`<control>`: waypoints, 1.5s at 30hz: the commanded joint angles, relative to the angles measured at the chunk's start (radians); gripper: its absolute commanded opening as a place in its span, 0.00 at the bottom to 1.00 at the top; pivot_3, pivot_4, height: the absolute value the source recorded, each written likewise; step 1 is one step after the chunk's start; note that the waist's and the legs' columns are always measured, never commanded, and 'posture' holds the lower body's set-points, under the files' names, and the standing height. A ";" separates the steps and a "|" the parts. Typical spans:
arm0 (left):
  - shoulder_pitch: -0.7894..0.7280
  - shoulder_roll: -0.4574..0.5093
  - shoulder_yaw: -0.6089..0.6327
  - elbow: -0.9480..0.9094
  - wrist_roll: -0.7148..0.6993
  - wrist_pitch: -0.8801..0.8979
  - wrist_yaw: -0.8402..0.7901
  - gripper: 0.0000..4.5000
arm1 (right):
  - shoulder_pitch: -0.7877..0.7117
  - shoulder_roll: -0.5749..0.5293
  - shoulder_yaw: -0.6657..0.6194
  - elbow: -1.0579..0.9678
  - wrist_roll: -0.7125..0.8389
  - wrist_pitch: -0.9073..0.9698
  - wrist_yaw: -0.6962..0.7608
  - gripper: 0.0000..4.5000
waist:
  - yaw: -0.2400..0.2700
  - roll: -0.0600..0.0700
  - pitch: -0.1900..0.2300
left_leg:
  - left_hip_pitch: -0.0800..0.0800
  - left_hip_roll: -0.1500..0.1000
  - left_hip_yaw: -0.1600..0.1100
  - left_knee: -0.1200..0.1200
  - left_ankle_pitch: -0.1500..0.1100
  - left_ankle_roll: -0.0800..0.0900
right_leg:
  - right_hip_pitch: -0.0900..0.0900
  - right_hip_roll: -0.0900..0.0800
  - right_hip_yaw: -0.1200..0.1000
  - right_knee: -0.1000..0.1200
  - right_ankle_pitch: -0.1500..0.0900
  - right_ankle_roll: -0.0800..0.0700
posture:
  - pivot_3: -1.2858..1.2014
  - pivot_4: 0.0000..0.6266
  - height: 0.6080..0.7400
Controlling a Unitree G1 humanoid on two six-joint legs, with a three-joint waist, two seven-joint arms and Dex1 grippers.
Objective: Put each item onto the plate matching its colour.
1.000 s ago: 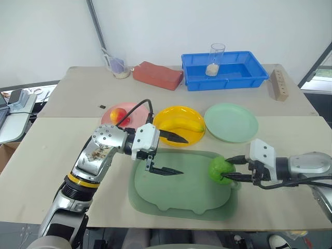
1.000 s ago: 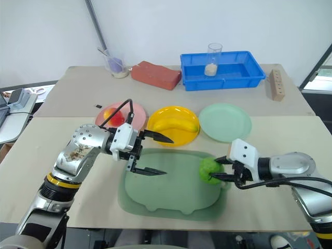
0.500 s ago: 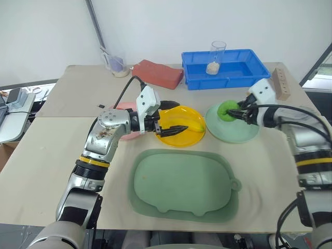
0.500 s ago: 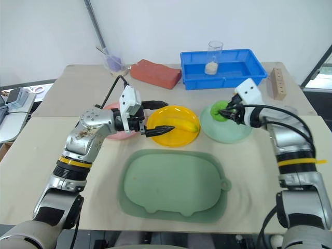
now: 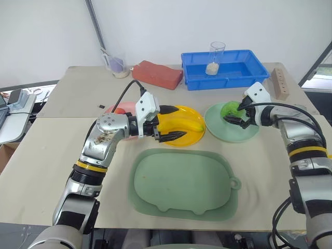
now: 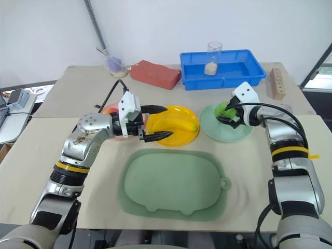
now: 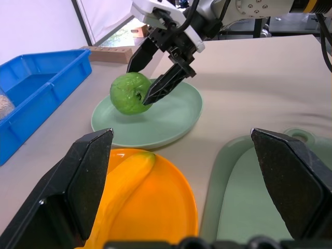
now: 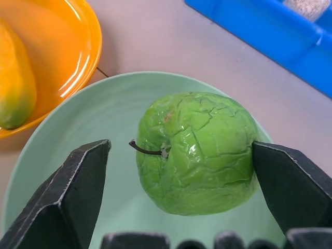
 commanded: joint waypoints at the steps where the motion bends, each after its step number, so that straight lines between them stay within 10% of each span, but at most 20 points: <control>1: -0.022 0.018 0.023 0.001 -0.011 -0.006 -0.009 1.00 | 0.033 -0.052 -0.066 -0.166 0.049 0.053 0.043 1.00 | 0.000 0.000 0.000 | 0.000 0.000 0.000 0.000 0.000 0.000 | 0.001 0.000 0.001 0.000 0.000 0.000 | 0.52 0.24 1.00; 10: -0.023 0.132 0.105 0.035 -0.032 0.017 -0.033 1.00 | 0.220 -0.164 -0.170 -0.516 0.139 0.195 0.094 1.00 | -0.014 -0.001 0.001 | 0.002 0.000 0.000 0.000 0.000 0.000 | 0.002 0.002 0.007 0.000 0.000 0.001 | 0.52 0.24 1.00; 30: -0.002 0.106 0.083 -0.051 -0.044 0.069 -0.014 1.00 | 0.079 0.047 -0.066 -0.104 -0.014 -0.029 -0.020 1.00 | -0.020 -0.001 0.001 | 0.002 -0.001 0.003 0.000 0.000 0.000 | 0.002 0.002 0.010 0.000 0.002 0.003 | 0.52 0.24 1.00; 45: -0.004 0.100 0.075 -0.048 -0.053 0.069 -0.026 1.00 | 0.085 -0.004 -0.014 -0.054 -0.102 -0.055 0.000 1.00 | -0.022 -0.001 0.000 | 0.003 -0.001 0.003 0.000 0.000 0.000 | 0.002 0.003 0.011 0.000 0.002 0.003 | 0.52 0.24 1.00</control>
